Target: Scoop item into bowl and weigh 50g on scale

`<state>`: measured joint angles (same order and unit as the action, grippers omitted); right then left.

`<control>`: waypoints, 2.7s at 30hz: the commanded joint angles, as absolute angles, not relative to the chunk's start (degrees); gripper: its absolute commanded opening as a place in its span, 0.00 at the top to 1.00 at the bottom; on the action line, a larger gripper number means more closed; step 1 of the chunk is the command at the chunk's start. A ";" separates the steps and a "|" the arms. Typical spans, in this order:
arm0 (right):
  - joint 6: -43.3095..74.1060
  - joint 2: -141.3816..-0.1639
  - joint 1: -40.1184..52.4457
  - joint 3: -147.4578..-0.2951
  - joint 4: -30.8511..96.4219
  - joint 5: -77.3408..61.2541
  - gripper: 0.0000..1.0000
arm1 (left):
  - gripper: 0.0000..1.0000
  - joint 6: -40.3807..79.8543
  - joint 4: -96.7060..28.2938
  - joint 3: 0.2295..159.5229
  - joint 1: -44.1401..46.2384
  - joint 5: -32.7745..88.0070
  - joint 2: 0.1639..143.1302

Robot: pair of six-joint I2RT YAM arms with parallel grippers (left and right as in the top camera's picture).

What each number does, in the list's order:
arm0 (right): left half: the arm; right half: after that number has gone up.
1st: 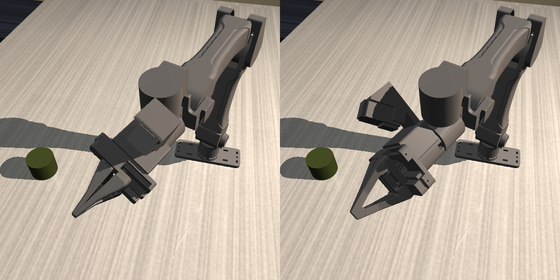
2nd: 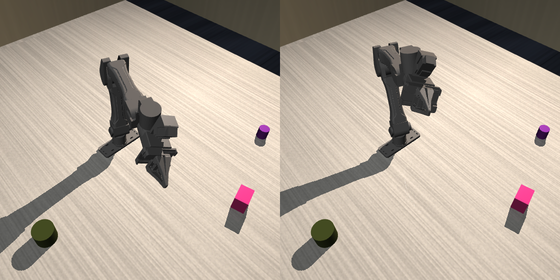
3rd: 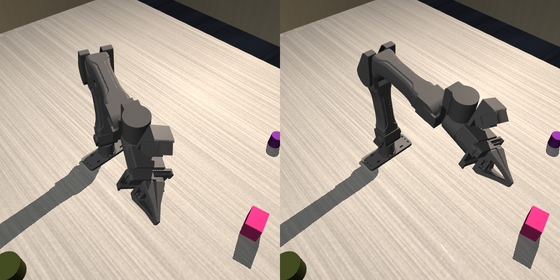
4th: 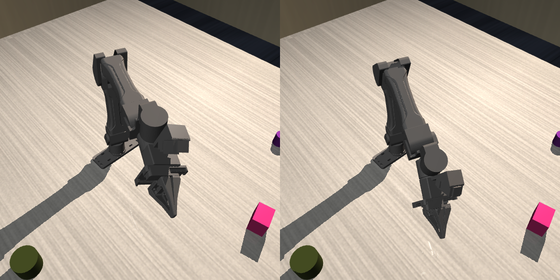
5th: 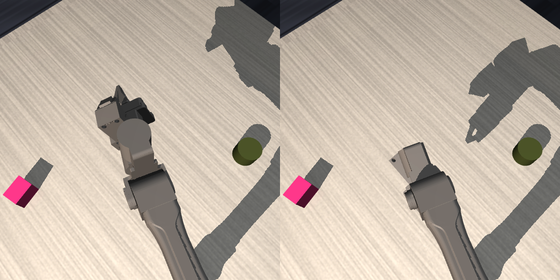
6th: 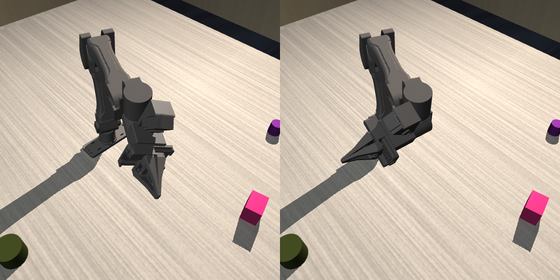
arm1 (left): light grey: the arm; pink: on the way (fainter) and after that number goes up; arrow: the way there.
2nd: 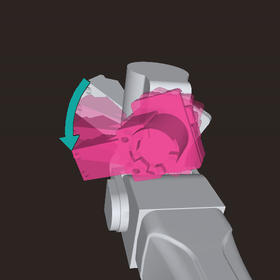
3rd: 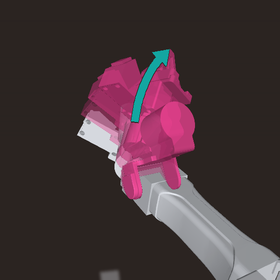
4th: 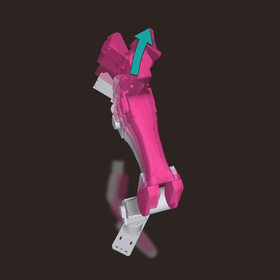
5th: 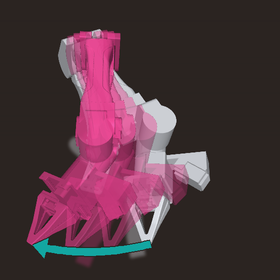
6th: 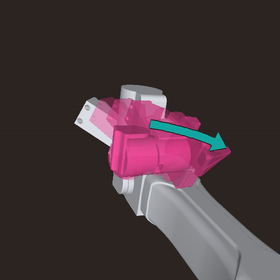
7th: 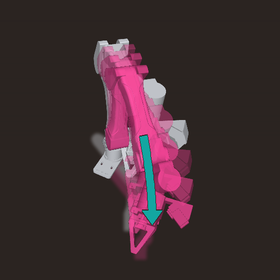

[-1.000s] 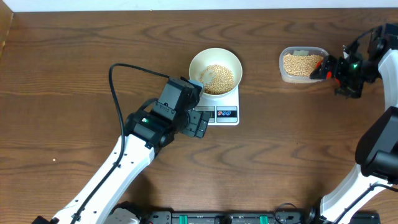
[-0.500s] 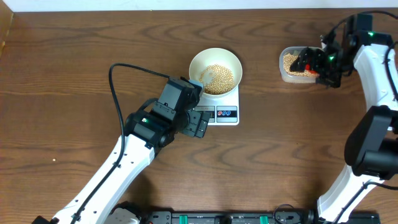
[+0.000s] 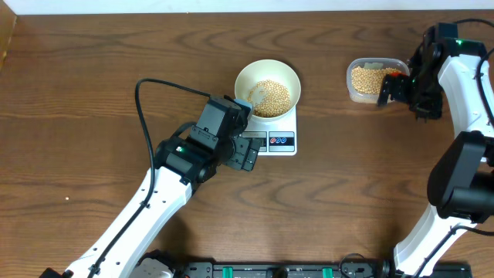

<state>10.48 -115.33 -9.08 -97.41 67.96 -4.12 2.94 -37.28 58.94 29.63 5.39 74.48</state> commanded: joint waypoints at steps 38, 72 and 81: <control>-2.11 -76.95 -13.45 -105.47 78.43 -10.04 0.01 | 0.07 2.76 -37.47 59.02 29.43 4.45 74.06; -3.05 -20.21 -10.13 -17.76 8.58 -11.38 0.01 | 0.08 2.76 -37.47 59.02 29.43 4.45 74.06; -3.05 -10.48 -8.12 -4.67 0.73 -11.31 0.01 | 0.08 2.76 -37.47 59.02 29.43 4.45 74.06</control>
